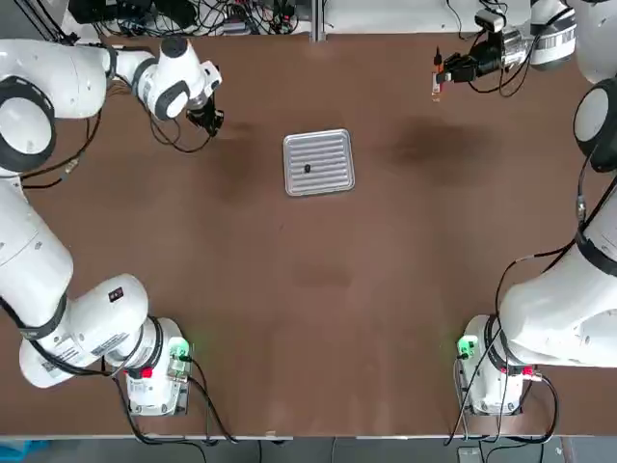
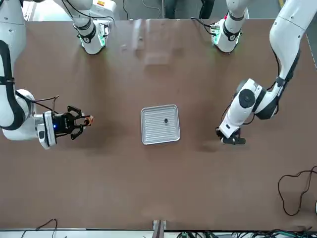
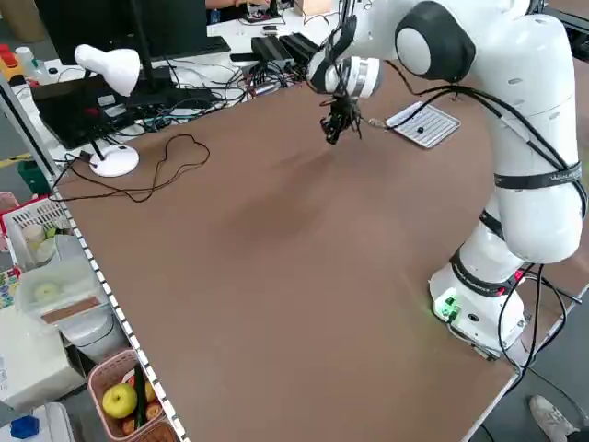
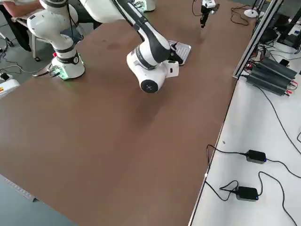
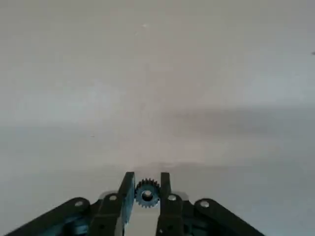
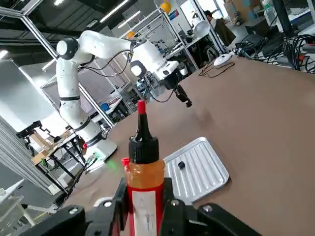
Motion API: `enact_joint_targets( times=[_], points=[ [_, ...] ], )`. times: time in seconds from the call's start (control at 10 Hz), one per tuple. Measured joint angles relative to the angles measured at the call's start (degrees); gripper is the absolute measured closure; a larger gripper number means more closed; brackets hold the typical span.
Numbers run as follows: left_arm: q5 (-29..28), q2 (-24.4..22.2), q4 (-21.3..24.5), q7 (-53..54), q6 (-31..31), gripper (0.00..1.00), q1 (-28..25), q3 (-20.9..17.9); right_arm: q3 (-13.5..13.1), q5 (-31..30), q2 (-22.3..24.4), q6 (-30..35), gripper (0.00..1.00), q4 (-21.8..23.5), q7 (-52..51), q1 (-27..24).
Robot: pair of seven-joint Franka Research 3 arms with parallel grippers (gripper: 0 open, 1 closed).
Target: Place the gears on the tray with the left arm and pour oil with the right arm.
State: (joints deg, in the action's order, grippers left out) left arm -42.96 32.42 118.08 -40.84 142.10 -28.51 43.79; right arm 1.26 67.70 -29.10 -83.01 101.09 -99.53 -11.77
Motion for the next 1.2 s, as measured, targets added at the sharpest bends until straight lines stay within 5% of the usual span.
enact_joint_targets(
  times=[0.3,0.8,1.0,1.2],
  points=[
    [2.56,1.16,-3.35,-10.43,-4.13,0.75,3.31,5.55,0.13,1.18,0.05,0.04,0.70,-0.01,1.44,0.34],
    [5.92,5.38,-12.20,-28.38,-7.58,0.75,19.92,5.77,0.18,3.01,0.06,-0.05,0.70,0.01,3.96,2.56],
    [5.93,7.83,-15.69,-34.45,-7.70,0.75,27.03,3.49,0.18,3.97,0.06,-0.62,0.70,0.06,4.61,3.49],
    [5.95,10.20,-20.61,-39.24,-7.72,0.75,37.98,-3.59,0.18,4.22,0.06,-1.86,0.70,0.10,4.94,4.40]
  ],
)
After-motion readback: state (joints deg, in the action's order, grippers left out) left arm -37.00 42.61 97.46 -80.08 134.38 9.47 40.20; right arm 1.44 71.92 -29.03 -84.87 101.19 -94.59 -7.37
